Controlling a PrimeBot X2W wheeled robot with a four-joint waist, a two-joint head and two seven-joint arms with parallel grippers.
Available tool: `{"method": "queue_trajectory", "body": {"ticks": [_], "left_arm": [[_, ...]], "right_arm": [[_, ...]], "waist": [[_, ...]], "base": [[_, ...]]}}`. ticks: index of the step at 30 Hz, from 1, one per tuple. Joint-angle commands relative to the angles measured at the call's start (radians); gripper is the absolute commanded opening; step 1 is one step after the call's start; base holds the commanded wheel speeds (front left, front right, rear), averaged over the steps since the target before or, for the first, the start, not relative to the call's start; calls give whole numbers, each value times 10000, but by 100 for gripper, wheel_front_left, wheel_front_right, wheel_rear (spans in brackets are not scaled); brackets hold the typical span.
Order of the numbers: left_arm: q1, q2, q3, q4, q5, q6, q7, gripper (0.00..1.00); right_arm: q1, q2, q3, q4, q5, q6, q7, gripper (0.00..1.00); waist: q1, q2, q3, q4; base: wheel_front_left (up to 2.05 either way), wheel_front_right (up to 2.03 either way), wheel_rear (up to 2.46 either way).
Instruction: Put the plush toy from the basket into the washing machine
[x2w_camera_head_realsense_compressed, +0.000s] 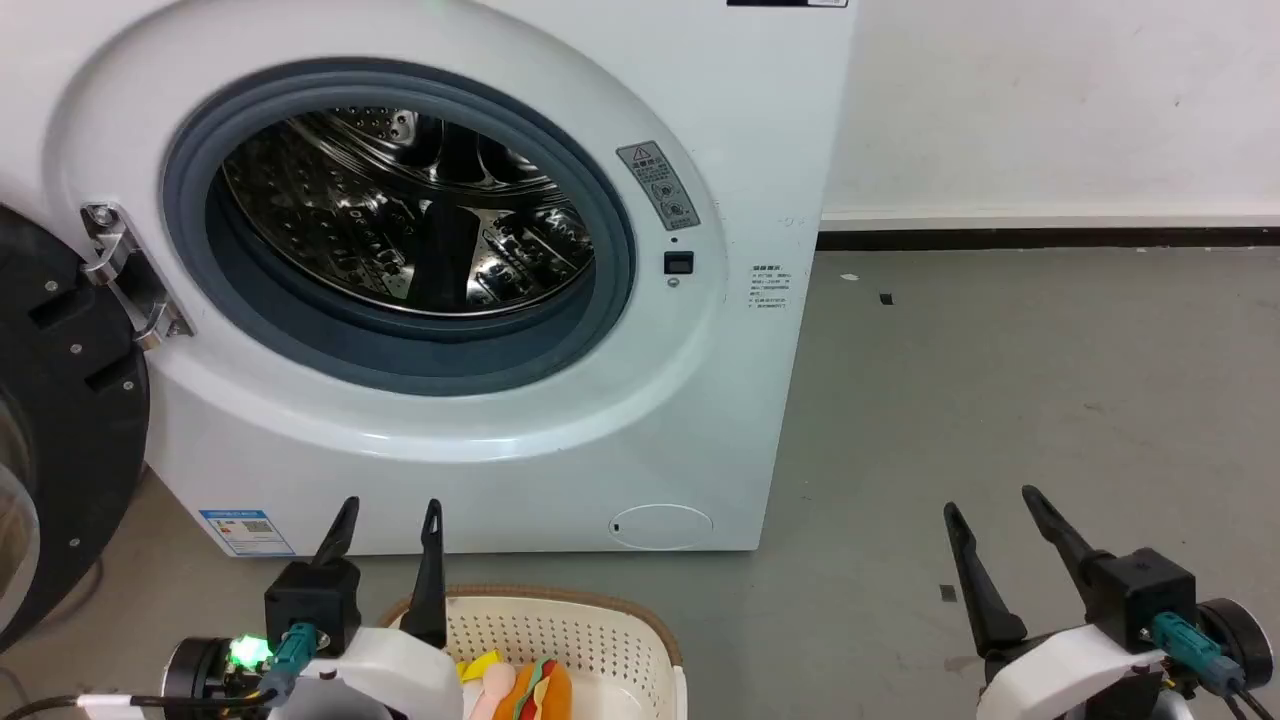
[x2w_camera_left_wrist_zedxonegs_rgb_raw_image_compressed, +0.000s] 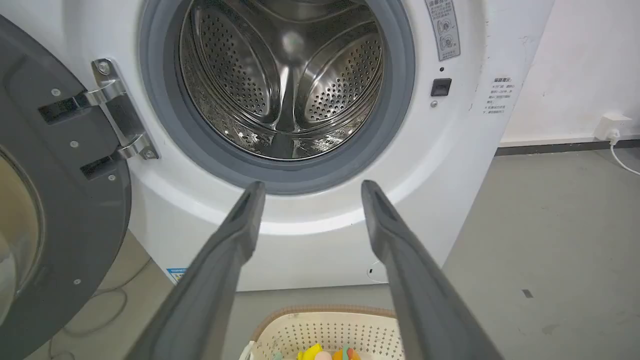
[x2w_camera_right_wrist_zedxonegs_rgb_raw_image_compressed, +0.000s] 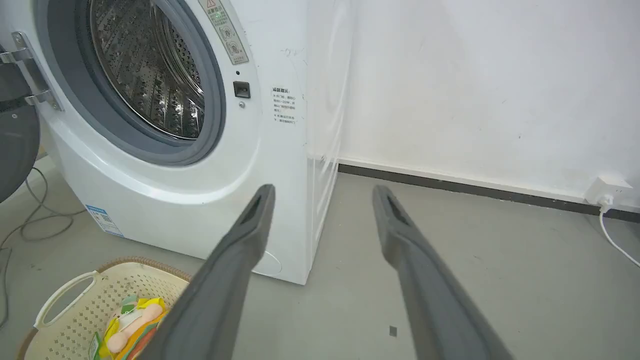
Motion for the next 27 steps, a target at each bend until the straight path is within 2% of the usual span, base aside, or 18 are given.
{"method": "queue_trajectory", "body": {"ticks": [1,27], "left_arm": [[2,0,-44,69,-117,35,-100,100],[-493,46,-601,1622,-595,27,-604,100]], "right_arm": [[18,0,-36,-30,73,0,-95,100],[-117,-1,-170,-201,387,2,-637,100]], "waist": [[0,-1,9,-1],[0,-1,663,-193]], "base": [[0,0,0],[0,0,0]]}}
